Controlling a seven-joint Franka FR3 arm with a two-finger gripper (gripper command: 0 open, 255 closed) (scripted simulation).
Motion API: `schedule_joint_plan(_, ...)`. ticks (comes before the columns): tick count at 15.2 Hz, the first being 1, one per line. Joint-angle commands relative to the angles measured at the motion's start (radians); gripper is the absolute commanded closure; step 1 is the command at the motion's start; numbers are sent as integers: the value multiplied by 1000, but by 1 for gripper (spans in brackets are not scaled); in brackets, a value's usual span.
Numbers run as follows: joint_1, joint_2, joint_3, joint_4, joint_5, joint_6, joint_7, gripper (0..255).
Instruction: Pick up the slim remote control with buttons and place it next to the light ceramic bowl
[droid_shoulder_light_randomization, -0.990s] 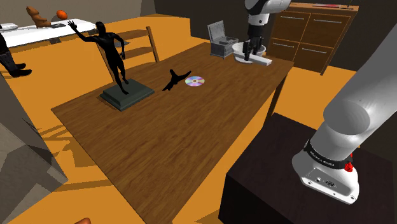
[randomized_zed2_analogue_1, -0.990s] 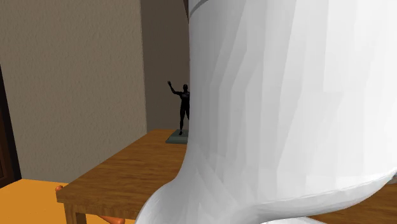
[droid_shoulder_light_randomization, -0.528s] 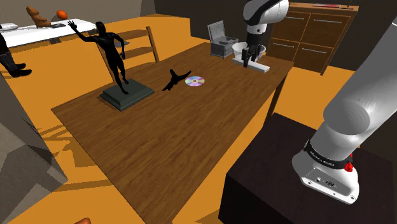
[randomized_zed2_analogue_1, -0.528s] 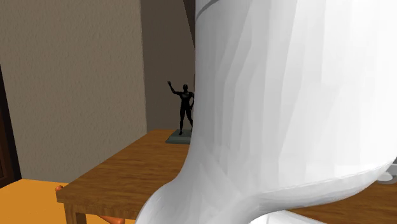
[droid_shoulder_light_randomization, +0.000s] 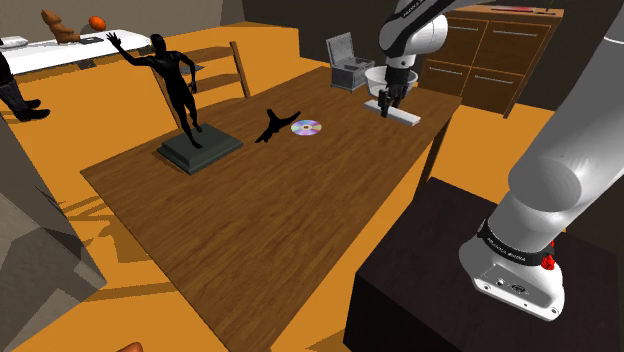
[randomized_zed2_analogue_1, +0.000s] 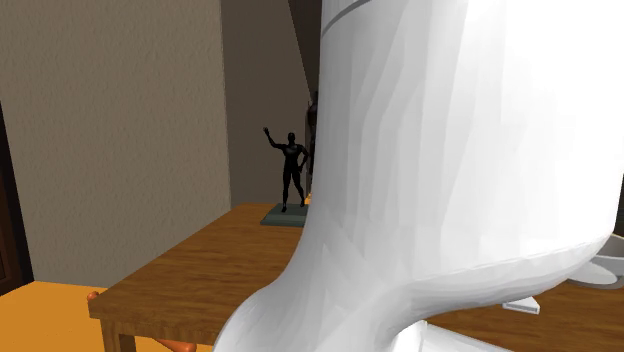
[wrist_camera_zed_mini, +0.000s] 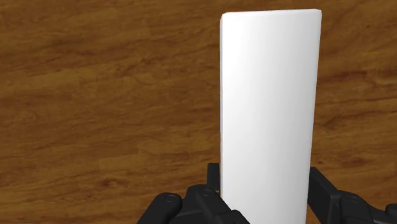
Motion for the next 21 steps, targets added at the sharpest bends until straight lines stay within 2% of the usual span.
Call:
schedule_joint_plan(1,-1,17,0,-9,5,26,-4,255)
schedule_joint_plan(9,-1,17,0,-9,5,26,-4,255)
schedule_joint_plan(10,-1,17,0,-9,5,26,-4,0)
schedule_joint_plan(15,-1,17,0,-9,5,26,-4,0)
schedule_joint_plan(19,0,-52,-2,48,-15,-97,10,0)
schedule_joint_plan(21,0,-52,-1,47,-15,-97,10,0)
